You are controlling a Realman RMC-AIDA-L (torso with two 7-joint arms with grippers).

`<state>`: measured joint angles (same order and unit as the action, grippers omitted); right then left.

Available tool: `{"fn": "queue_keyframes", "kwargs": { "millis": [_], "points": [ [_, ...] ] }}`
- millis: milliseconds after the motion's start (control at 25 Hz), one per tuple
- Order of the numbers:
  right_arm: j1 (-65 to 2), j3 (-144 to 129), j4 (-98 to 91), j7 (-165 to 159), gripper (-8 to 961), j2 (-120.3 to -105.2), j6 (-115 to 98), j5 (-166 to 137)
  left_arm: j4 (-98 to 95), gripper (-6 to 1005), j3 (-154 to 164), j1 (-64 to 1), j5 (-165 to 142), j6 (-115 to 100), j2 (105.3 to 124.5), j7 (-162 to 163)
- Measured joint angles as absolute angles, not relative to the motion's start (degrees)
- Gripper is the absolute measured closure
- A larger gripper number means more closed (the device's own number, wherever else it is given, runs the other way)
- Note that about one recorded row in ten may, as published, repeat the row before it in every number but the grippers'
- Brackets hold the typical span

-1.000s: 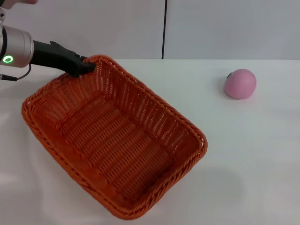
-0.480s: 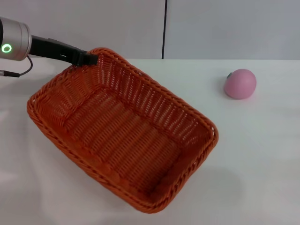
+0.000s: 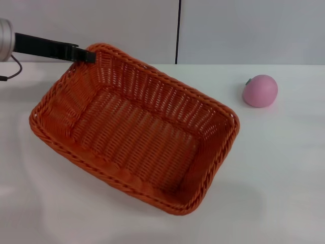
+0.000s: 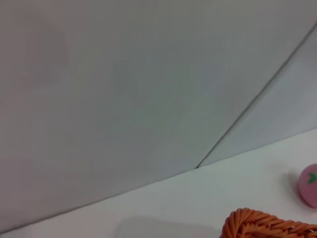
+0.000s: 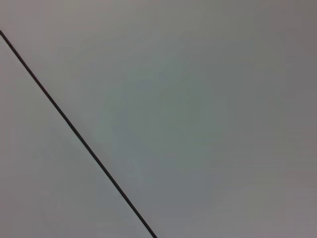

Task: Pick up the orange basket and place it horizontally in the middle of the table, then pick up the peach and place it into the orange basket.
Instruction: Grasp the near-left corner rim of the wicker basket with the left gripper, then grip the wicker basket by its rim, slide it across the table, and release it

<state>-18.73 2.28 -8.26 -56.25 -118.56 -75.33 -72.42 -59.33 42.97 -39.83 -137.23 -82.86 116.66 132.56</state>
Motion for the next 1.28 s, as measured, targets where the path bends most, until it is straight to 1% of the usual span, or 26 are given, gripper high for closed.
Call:
{"fn": "queue_keyframes", "kwargs": {
  "millis": [40,80,120,240,360,440,600,640,760,800,1120,1200,1280],
  "points": [
    [-18.73,2.28,-8.26,-56.25,258,-118.56,-75.33,-72.42,-59.33,813,42.97,-39.83,-137.23,-82.86,116.66,132.56],
    [-18.75,2.29,-8.26,-56.25,258,-118.56,-75.32,-72.42,-59.09,813,41.63,-39.83,-137.18,-83.92,116.10,133.80],
    [-18.75,2.29,-8.26,-56.25,258,-118.56,-75.32,-72.42,-59.09,813,41.63,-39.83,-137.18,-83.92,116.10,133.80],
    [-18.75,2.29,-8.26,-56.25,258,-118.56,-75.31,-72.42,-58.39,813,37.90,-39.73,-137.05,-87.04,115.20,136.42],
    [-18.86,2.29,-8.25,-56.25,258,-118.56,-75.32,-72.42,-58.19,813,37.16,-39.77,-136.96,-87.67,115.12,136.57],
    [-18.91,2.28,-8.25,-56.25,258,-118.56,-75.32,-72.42,-56.76,813,33.83,-39.83,-136.02,-90.25,114.63,136.97],
    [-18.99,2.24,-8.30,-56.25,258,-118.53,-75.32,-72.42,-55.95,813,33.20,-39.75,-135.30,-91.06,114.33,137.21],
    [-18.99,2.24,-8.30,-56.25,258,-118.53,-75.32,-72.42,-54.80,812,33.02,-39.16,-133.27,-92.05,113.71,137.91],
    [-19.06,2.26,-8.40,-56.25,258,-118.51,-75.32,-72.42,-54.15,812,33.03,-38.94,-132.43,-92.53,113.31,138.27],
    [-19.08,2.27,-8.42,-56.25,258,-118.51,-75.32,-72.42,-53.31,812,33.01,-38.52,-131.90,-93.45,112.70,139.14],
    [-19.30,2.29,-8.61,-56.25,259,-118.40,-74.83,-72.42,-51.38,812,32.91,-38.50,-130.69,-96.43,111.68,139.85],
    [-19.44,2.28,-8.61,-56.25,259,-118.39,-74.29,-72.42,-48.90,812,32.33,-38.61,-128.88,-98.62,110.56,139.96],
    [-19.47,2.29,-8.61,-56.25,259,-118.39,-74.12,-72.42,-48.53,812,32.15,-38.61,-128.64,-98.82,110.44,140.00]
  ]
}}
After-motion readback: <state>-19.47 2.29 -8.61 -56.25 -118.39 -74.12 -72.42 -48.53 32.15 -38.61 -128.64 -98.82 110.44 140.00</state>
